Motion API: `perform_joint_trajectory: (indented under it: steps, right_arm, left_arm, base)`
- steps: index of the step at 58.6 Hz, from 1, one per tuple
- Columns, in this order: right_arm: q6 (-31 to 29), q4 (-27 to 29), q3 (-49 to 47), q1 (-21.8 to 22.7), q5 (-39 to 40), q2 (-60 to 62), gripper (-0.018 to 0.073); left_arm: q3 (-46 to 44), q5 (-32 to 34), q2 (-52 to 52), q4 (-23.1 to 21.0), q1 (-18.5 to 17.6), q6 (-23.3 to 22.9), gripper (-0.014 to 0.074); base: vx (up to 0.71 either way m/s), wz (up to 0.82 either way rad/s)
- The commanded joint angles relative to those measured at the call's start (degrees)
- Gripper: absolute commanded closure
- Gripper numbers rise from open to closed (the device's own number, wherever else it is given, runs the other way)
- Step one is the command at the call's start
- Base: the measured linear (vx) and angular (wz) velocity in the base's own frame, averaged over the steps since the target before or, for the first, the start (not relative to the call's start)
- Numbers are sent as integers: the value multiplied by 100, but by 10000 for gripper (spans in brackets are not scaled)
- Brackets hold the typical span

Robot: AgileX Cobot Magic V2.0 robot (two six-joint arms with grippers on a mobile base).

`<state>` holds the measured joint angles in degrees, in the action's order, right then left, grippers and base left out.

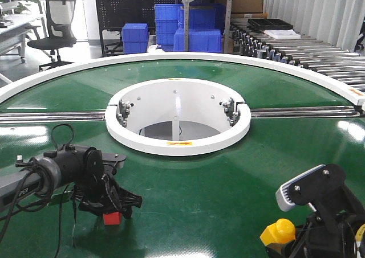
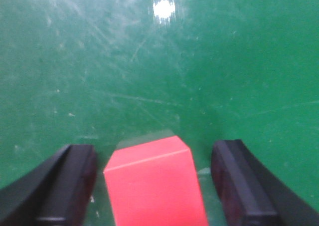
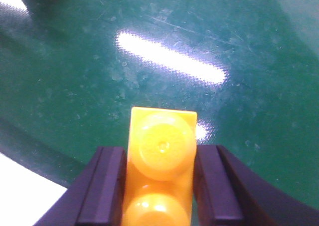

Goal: Pick red and yellow blocks into blue bin
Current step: 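Lower the left gripper onto the red cube and close on it, then lift the red cube with the left gripper toward the robot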

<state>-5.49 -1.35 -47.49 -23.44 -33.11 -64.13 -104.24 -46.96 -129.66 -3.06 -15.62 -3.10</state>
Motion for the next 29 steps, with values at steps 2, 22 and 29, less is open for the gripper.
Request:
perform_joint_trajectory:
  steps: [2, 22, 29]
  right_arm:
    - [-42, -59, -164, -5, 343, 137, 368]
    - [-42, -59, -164, -5, 343, 137, 368]
    - [-42, -59, -164, -5, 343, 137, 368]
  left_arm:
    - [-186, 189, 397, -26, -19, -53, 101]
    - [-186, -354, 722, 66, -19, -30, 222]
    - [-178, -688, 1168, 89, -19, 19, 246]
  base:
    - [0, 0]
    - [0, 0]
    - [0, 0]
